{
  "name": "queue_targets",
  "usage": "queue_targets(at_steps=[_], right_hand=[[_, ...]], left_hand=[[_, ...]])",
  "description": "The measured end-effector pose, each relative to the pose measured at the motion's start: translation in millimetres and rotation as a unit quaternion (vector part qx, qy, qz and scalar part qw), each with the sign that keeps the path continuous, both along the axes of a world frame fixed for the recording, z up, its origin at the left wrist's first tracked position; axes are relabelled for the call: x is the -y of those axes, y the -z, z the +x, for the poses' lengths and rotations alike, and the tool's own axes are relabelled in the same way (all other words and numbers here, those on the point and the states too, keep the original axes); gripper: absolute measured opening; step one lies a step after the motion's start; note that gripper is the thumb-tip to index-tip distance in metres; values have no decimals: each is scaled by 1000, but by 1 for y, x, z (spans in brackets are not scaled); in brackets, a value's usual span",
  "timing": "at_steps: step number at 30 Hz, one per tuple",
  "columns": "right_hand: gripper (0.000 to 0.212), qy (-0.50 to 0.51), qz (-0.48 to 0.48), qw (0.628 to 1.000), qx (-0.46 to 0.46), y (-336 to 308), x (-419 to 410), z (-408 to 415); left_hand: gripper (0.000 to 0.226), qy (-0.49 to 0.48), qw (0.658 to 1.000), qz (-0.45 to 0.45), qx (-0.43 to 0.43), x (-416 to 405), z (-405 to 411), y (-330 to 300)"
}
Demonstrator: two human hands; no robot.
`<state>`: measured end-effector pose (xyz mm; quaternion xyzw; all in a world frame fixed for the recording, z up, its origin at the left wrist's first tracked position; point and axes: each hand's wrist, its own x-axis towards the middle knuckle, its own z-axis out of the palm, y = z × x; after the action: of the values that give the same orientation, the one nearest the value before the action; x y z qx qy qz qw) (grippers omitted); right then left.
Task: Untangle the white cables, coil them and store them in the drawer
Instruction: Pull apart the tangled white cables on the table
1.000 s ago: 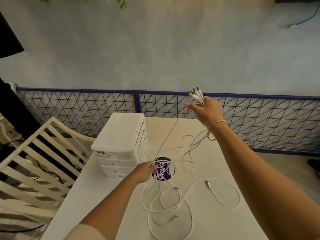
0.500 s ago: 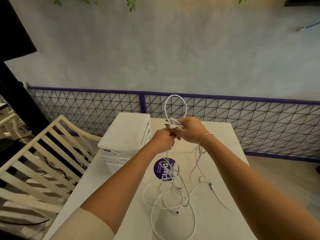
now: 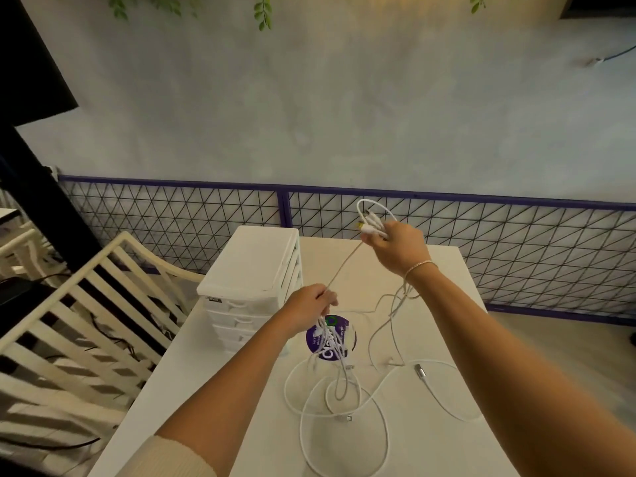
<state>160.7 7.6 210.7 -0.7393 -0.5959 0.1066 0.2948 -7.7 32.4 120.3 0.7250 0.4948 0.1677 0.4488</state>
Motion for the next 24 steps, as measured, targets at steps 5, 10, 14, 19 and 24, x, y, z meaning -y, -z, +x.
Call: queue_targets(at_steps=[5,10,14,19,24], right_hand=[[35,71,55,995,-39,2,-6,13],[25,101,30,994,-32,8,-6,19],[24,6,-40,999,2,14,-5,6],[21,-107,-61,991,48,17,-2,-20],[21,-130,-127,980,81,22,-5,-26]], left_hand=[[29,-17,999,-27,-35,4,-20,32],[34,-34,997,-32,-65,3,-29,41],[30,-43,999,-16,-11,-2,-16,19],[27,-19,1000,0,17,-7,3,-4],[17,-14,998,-5,66,-4,14,-16]])
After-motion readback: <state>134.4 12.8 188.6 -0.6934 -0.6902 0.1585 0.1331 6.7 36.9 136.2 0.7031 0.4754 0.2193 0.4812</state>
